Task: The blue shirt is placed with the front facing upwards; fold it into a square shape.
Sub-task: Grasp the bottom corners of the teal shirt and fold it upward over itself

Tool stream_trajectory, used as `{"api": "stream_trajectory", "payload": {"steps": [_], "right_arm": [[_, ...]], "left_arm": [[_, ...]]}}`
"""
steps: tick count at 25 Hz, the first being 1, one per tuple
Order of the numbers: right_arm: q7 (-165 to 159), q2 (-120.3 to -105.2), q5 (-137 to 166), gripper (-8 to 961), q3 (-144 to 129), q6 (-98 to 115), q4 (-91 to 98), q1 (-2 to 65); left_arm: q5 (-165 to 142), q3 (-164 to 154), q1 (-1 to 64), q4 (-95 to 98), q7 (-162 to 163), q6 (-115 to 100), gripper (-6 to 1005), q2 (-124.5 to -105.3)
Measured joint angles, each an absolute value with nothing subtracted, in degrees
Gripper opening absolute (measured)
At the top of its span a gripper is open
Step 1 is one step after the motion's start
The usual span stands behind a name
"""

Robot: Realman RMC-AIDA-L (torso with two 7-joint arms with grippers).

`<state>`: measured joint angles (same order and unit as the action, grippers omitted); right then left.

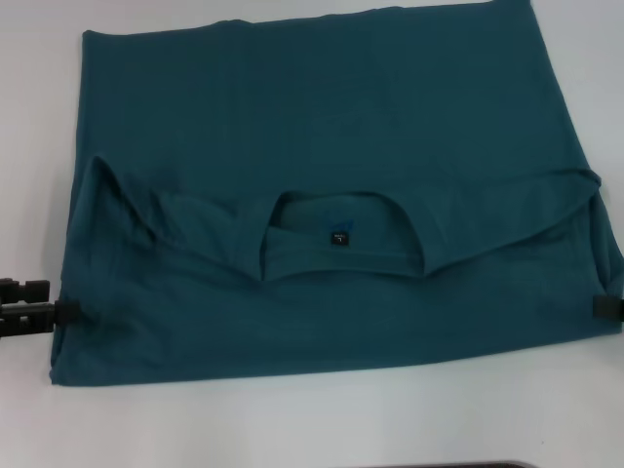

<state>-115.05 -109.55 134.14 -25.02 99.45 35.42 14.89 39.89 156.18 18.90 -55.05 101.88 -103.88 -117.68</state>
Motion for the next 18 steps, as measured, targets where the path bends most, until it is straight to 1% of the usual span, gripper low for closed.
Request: {"api": "stream_trajectory", "payload": {"steps": [11, 18], "right_arm": [[-114.64, -109.68, 134.48, 703, -25.28, 99.35, 34.01, 16.03], [-114.04, -109.68, 135.57, 676, -25.28, 98.55, 34.16, 16.22]], "left_arm": [[39.80, 156.18, 19.25, -54.62, 101.85, -103.85, 739, -117.59], [39.72, 156.18, 19.25, -54.66, 101.87, -103.79, 738, -117.50]]}}
